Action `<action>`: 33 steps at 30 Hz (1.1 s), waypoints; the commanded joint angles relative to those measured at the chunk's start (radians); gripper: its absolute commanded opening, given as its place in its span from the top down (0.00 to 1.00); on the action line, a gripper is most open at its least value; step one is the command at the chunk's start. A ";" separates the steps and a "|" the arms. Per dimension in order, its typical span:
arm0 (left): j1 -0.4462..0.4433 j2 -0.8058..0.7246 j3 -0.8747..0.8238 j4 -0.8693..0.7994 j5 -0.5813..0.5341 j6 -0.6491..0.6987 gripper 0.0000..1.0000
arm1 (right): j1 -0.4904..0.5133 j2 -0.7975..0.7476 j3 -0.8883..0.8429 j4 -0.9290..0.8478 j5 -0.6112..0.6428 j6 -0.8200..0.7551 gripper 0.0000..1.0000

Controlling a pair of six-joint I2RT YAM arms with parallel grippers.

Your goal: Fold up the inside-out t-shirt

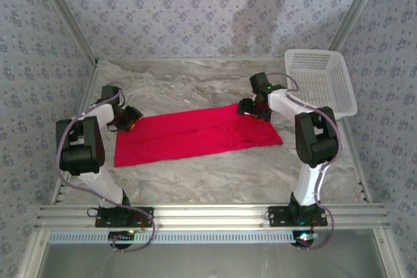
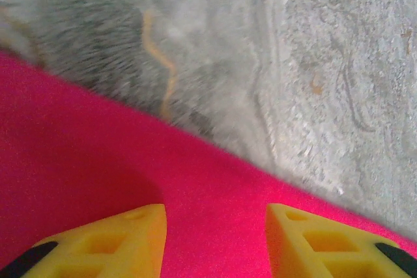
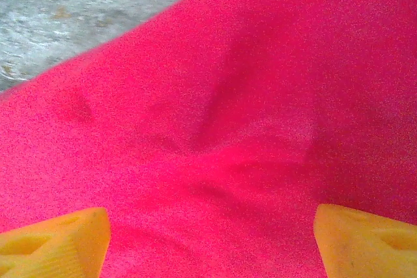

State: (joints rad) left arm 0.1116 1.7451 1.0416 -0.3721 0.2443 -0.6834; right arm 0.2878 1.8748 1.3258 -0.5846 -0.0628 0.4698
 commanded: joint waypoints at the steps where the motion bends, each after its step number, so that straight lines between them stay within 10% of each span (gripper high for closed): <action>1: 0.005 -0.093 0.016 -0.099 -0.056 0.046 0.56 | -0.055 -0.026 0.012 -0.132 0.056 -0.074 0.14; 15: 0.006 -0.199 -0.001 -0.159 -0.039 0.053 0.56 | -0.110 0.126 0.046 -0.128 0.024 -0.117 0.12; 27: 0.011 -0.259 -0.058 -0.167 -0.027 0.050 0.56 | -0.123 0.116 0.006 -0.121 -0.068 -0.137 0.90; 33: -0.111 -0.307 -0.181 -0.024 -0.008 -0.079 0.57 | -0.166 -0.098 -0.090 -0.125 0.002 -0.132 1.00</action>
State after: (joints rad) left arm 0.0547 1.4666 0.8913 -0.4671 0.2188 -0.6937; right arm 0.1497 1.8790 1.2591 -0.6708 -0.0708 0.3428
